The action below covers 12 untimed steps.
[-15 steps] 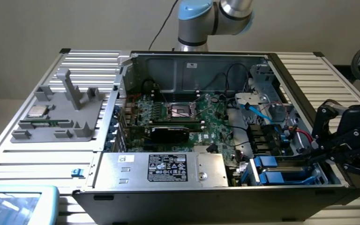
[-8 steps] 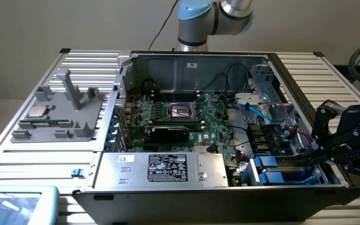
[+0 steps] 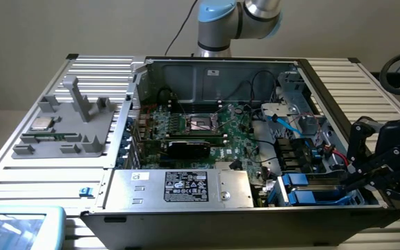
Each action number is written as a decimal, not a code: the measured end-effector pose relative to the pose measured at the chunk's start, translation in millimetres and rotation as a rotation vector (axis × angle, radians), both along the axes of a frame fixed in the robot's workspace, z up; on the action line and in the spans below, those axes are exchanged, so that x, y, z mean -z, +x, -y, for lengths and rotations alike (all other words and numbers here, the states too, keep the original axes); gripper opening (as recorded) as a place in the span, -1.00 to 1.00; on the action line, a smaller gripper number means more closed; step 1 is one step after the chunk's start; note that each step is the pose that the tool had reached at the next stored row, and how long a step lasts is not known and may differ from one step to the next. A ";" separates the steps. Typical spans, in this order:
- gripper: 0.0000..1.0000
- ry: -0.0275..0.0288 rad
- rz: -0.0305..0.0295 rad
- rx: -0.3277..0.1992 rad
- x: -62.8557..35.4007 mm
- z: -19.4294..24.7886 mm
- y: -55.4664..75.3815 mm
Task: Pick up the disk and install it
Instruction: 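Insert the first disk wire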
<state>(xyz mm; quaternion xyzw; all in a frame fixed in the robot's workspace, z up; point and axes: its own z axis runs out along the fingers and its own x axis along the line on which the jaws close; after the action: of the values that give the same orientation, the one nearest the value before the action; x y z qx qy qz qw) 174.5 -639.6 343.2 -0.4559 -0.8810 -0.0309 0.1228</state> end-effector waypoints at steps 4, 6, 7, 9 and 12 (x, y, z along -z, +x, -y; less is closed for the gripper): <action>-0.68 -0.0212 0.0000 0.001 0.0 -0.3 -1.4; -0.68 -0.0235 0.0000 0.001 0.0 -0.3 -1.5; -0.68 -0.0238 0.0000 0.001 0.0 -0.3 -1.5; -0.68 -0.0261 0.0000 0.001 0.0 -0.3 -1.5; -0.68 -0.0267 0.0000 0.001 0.0 -0.4 -1.6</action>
<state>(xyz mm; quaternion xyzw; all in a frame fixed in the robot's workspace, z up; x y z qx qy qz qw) 173.0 -639.3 343.2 -0.4582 -0.8810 -0.0192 0.1167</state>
